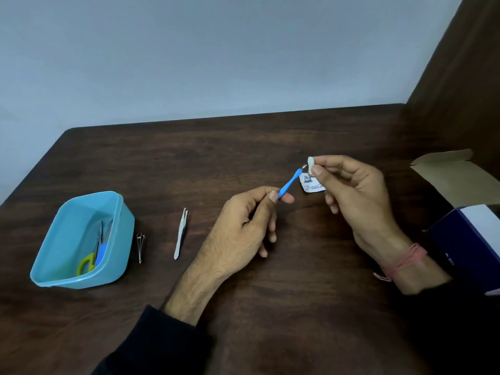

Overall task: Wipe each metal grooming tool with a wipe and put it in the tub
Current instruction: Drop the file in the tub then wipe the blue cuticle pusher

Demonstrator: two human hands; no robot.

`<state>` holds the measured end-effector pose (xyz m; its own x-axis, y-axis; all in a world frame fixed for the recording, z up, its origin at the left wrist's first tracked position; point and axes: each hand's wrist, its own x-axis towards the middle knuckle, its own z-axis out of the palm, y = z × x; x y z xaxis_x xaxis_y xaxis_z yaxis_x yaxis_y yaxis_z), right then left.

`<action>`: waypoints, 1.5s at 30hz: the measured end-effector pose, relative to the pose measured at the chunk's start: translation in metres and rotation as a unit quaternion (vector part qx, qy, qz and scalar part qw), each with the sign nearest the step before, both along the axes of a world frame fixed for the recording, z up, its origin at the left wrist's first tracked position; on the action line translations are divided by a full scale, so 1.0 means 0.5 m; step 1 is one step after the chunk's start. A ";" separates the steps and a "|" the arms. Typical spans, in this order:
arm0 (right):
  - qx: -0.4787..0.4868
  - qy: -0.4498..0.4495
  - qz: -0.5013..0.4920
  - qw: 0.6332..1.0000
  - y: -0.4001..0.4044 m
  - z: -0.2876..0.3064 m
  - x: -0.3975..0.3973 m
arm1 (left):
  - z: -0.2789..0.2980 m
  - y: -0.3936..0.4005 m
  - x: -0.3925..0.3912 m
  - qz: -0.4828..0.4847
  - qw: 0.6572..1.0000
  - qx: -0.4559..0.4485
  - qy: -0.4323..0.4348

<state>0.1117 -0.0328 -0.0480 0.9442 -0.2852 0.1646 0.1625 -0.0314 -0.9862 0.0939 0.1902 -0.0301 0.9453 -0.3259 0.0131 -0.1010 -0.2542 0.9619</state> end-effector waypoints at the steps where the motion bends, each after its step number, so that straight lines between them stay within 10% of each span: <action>1: 0.003 0.004 0.023 1.000 0.001 0.002 -0.001 | 0.000 0.000 0.000 -0.001 1.000 0.002 -0.001; 45: -0.101 -0.071 -0.026 0.992 0.018 0.008 -0.014 | -0.016 -0.002 0.005 0.034 0.998 -0.042 0.011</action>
